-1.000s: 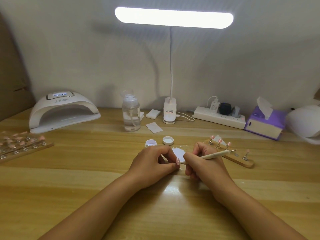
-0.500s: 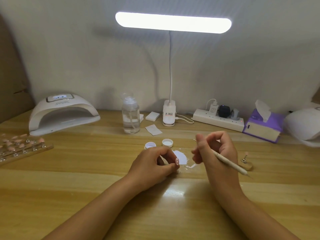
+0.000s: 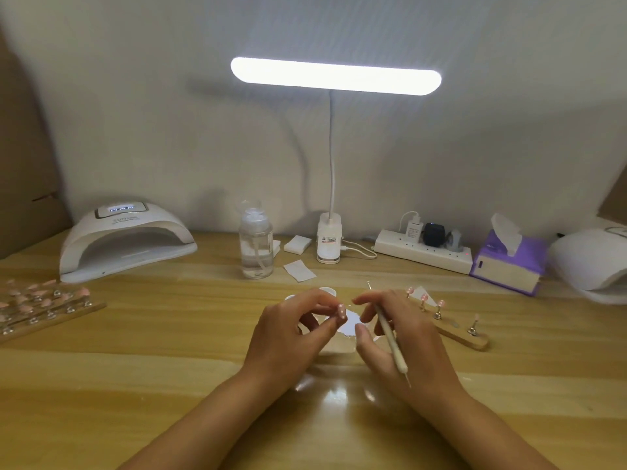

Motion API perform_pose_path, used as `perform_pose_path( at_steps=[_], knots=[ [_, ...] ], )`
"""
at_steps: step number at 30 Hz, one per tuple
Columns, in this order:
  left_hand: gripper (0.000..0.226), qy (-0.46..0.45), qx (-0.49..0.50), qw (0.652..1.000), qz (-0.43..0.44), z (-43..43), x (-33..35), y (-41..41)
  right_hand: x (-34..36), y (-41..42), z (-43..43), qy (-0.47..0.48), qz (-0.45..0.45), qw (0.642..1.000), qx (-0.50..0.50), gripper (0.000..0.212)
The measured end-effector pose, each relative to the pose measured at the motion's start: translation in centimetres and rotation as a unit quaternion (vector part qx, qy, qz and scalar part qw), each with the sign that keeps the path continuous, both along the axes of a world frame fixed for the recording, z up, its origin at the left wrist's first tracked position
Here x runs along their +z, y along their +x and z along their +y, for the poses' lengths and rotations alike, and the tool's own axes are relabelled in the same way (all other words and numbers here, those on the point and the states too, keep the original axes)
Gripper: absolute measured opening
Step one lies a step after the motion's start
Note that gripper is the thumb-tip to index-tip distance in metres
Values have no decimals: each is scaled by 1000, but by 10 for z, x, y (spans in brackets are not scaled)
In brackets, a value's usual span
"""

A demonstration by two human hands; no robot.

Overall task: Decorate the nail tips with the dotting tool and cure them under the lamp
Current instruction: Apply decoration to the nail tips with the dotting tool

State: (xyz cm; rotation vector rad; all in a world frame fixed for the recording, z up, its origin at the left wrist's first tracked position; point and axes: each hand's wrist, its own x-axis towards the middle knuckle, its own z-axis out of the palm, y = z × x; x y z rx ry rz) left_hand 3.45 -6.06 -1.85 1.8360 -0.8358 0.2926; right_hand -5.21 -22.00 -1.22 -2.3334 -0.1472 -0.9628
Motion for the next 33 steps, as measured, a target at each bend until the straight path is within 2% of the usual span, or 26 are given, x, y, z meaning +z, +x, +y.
perform_pose_path(
  at_steps=[10,33],
  knots=[
    [9,-14,-32,999,-3,2,1,-2,-1,2,-1,-16,-13,999,27,29],
    [16,4,-35,999,8,1,1,-1,-3,4,-4,-46,-39,998,8,23]
  ],
)
